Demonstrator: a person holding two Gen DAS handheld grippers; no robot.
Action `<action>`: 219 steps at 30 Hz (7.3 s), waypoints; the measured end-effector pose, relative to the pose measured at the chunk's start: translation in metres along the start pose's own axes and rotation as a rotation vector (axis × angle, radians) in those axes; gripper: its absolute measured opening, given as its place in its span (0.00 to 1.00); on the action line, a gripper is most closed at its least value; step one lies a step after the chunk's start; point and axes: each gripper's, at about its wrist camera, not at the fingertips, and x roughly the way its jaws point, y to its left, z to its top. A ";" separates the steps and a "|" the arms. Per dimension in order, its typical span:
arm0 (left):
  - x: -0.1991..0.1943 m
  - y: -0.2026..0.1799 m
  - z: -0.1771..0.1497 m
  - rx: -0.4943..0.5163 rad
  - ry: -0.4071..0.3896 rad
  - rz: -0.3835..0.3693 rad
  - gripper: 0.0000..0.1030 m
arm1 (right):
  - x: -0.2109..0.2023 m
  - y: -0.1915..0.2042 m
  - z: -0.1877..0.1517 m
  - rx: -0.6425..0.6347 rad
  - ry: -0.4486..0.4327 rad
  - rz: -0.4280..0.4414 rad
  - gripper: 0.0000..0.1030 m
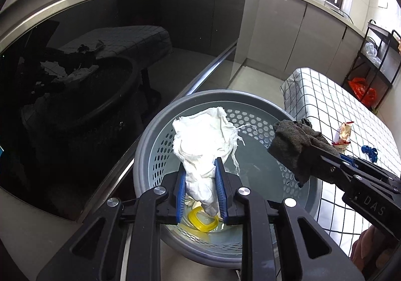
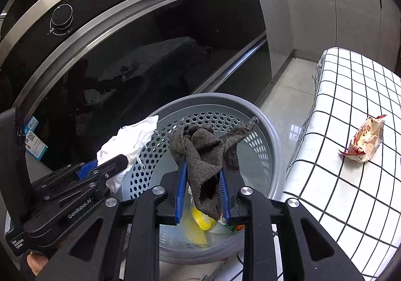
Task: Collect trash
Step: 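Carry tissue and cloth over the grey basket, then open both grippers to drop the tissue and cloth into the basket, then move both open grippers from the basket back over the table, then reach the right gripper to the blue tie and grasp it, then grasp the printed snack wrapper with the left gripper while the right gripper holds the tie, then carry wrapper and tie over the grey basket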
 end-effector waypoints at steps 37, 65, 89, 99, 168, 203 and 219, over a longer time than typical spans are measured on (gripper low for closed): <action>-0.014 -0.024 -0.004 0.029 -0.043 -0.007 0.69 | -0.043 -0.041 -0.043 0.092 -0.039 -0.087 0.59; -0.027 -0.162 -0.018 0.182 -0.075 -0.157 0.76 | -0.198 -0.181 -0.057 0.204 -0.226 -0.389 0.68; 0.000 -0.216 -0.025 0.262 -0.033 -0.181 0.80 | -0.135 -0.262 -0.051 0.254 -0.112 -0.432 0.68; 0.004 -0.217 -0.025 0.258 -0.010 -0.196 0.81 | -0.101 -0.285 -0.051 0.262 -0.034 -0.468 0.68; 0.100 -0.290 0.012 0.347 0.077 -0.148 0.88 | -0.174 -0.292 -0.057 0.416 -0.179 -0.224 0.14; 0.058 -0.286 0.002 0.351 0.009 -0.180 0.30 | -0.176 -0.276 -0.054 0.374 -0.174 -0.214 0.14; -0.040 -0.189 -0.004 0.257 -0.128 -0.097 0.30 | -0.175 -0.188 -0.041 0.238 -0.204 -0.167 0.14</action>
